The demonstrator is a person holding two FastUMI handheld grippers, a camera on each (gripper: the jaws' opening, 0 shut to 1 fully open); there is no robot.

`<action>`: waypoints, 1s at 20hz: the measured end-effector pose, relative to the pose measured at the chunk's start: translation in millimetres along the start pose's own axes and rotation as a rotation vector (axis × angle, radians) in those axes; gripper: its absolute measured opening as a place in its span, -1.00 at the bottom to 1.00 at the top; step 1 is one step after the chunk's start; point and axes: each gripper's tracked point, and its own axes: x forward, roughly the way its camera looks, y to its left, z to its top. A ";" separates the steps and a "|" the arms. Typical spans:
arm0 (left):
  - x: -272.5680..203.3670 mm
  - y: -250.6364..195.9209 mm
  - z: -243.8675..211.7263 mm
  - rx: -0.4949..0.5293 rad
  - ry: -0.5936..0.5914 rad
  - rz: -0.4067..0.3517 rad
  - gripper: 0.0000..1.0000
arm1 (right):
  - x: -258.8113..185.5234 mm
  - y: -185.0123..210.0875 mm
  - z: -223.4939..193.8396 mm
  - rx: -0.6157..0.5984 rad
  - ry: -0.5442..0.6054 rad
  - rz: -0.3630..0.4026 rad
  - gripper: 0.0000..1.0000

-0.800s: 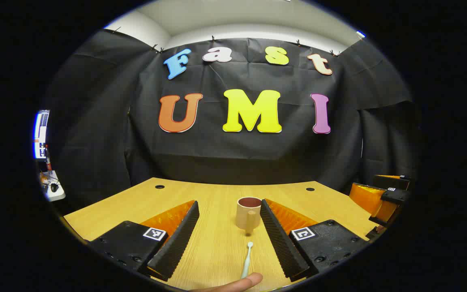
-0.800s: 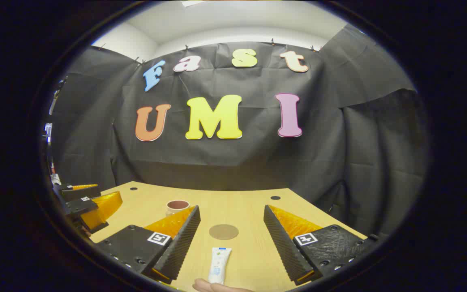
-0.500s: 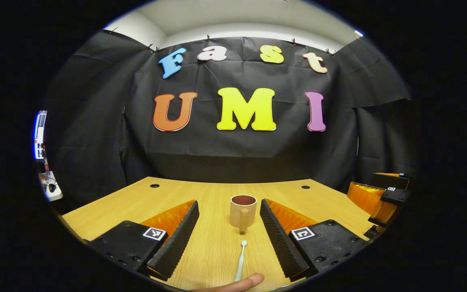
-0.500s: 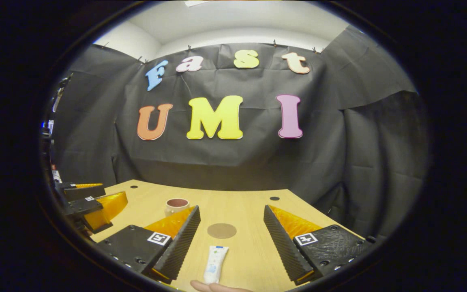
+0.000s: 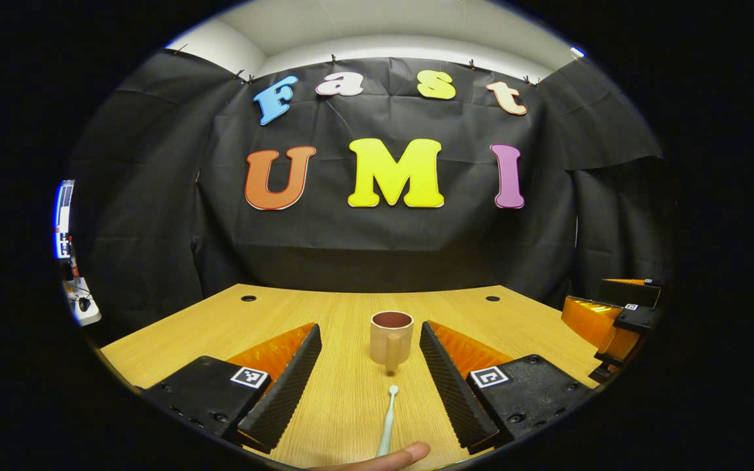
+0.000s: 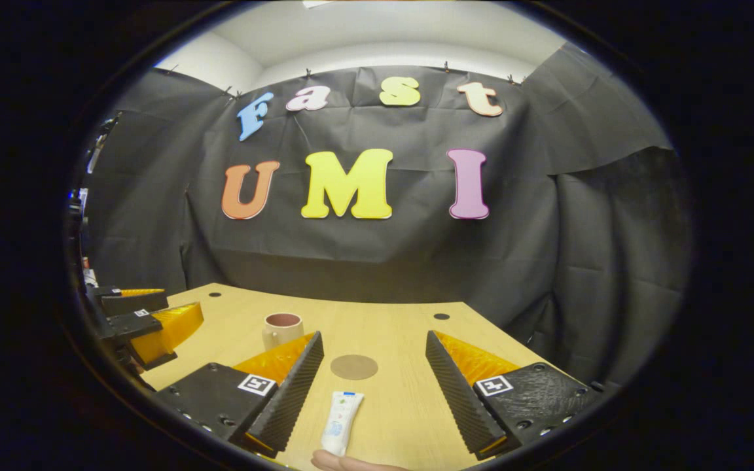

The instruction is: Put the toothbrush and toothpaste on the desktop into the cup, then pick up the cup and place it on the coaster on the desktop.

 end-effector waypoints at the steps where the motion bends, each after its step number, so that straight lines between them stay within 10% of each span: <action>1: 1.0 0.7 -1.6 0.001 0.002 0.002 1.00 | 0.4 0.4 -1.1 0.000 -0.001 0.000 0.90; 10: 16.6 25.1 -16.9 0.000 0.048 0.037 1.00 | 4.1 3.7 -21.3 -0.011 0.033 0.021 0.90; 20: 29.0 -8.4 -124.5 -0.047 0.423 -0.057 0.94 | 11.0 -12.0 -61.1 0.043 0.108 0.048 0.94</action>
